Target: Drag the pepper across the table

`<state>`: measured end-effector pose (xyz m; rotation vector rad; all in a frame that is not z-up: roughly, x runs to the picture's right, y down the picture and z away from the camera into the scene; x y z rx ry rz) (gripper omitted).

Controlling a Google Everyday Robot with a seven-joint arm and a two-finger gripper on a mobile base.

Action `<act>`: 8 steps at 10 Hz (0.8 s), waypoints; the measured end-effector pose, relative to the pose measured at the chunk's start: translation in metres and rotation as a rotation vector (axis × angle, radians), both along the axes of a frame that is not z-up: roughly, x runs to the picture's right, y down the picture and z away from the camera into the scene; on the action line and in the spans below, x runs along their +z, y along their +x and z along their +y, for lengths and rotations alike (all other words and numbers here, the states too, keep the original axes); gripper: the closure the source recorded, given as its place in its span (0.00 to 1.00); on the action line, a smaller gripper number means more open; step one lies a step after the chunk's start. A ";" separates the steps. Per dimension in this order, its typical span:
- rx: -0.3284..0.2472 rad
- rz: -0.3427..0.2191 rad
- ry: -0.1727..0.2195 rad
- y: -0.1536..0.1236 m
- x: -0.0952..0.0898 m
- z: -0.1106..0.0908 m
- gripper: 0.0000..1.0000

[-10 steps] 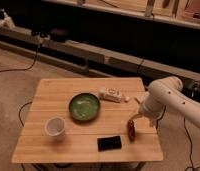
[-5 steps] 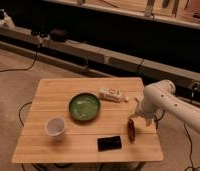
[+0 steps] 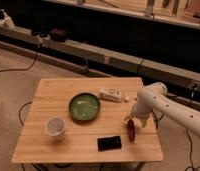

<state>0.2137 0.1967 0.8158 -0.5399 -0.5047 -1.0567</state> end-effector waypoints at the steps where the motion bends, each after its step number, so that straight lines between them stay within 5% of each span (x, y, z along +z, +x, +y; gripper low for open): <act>1: 0.003 -0.002 -0.007 -0.003 0.004 0.001 0.35; 4: 0.005 -0.007 -0.025 -0.010 0.011 0.004 0.48; 8: 0.001 -0.012 -0.057 -0.014 0.017 0.009 0.50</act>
